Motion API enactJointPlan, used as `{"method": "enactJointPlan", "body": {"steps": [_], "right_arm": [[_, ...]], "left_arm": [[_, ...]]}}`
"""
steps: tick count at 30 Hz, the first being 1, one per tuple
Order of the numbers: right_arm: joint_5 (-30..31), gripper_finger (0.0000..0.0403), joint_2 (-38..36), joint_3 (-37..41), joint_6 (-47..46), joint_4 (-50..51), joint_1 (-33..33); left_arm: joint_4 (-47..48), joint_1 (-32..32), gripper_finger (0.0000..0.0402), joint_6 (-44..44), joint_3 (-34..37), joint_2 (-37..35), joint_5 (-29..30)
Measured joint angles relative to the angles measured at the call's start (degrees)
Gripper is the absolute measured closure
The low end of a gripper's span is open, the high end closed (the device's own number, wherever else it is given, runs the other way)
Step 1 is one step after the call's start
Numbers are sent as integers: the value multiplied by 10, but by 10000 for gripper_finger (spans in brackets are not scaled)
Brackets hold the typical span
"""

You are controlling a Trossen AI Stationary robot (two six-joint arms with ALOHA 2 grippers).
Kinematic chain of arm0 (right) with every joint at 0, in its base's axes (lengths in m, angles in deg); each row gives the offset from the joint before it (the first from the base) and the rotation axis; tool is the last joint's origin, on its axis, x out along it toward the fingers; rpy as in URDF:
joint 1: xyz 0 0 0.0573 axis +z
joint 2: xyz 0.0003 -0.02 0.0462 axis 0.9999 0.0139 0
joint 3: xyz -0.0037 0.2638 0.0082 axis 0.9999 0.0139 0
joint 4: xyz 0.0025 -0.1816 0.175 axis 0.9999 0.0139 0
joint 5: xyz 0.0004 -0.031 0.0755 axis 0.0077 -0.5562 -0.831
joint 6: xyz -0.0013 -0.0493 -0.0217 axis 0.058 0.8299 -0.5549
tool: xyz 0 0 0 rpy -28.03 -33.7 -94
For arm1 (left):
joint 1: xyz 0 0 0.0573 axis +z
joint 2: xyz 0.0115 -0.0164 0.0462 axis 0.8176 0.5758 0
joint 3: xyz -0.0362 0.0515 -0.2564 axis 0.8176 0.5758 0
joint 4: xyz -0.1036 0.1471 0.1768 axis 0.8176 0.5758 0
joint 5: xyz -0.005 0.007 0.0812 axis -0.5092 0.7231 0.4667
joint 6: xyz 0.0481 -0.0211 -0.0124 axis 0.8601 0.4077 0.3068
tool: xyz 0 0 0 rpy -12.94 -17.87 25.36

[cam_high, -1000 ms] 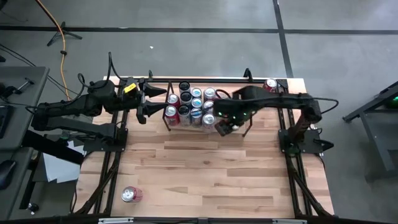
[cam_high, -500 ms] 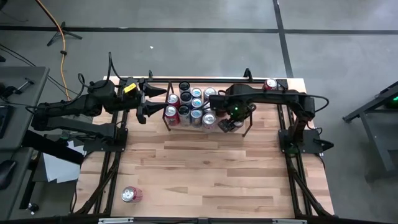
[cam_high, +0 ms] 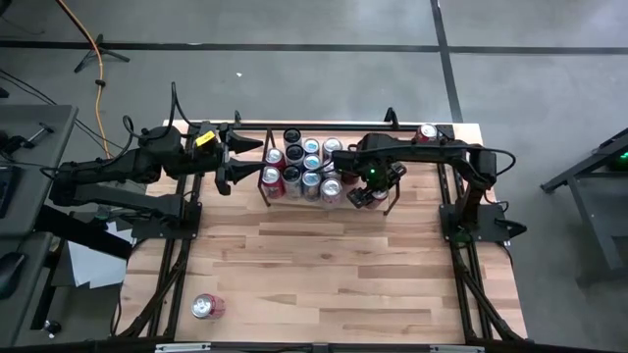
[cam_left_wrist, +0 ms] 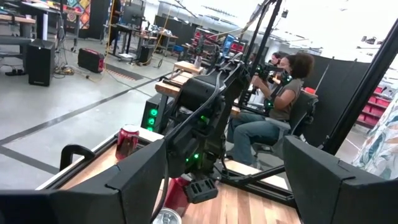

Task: Place canned beverage on shelf
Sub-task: Put the red and black soda can and align the it with the other red and white soda can on the shelf

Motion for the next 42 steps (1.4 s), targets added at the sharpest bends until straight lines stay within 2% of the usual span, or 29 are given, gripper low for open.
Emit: {"method": "enactJointPlan", "body": {"steps": [14, 25, 30, 42], "right_arm": [[2, 91, 0, 3, 2, -49, 0], [4, 90, 0, 2, 64, -67, 0], [31, 90, 0, 2, 65, -75, 0], [34, 90, 0, 2, 69, -88, 0]], "left_arm": [[0, 0, 126, 0, 0, 0, 0], [0, 0, 126, -15, 0, 0, 0], [0, 0, 126, -15, 0, 0, 0], [0, 0, 126, -15, 0, 0, 0]]}}
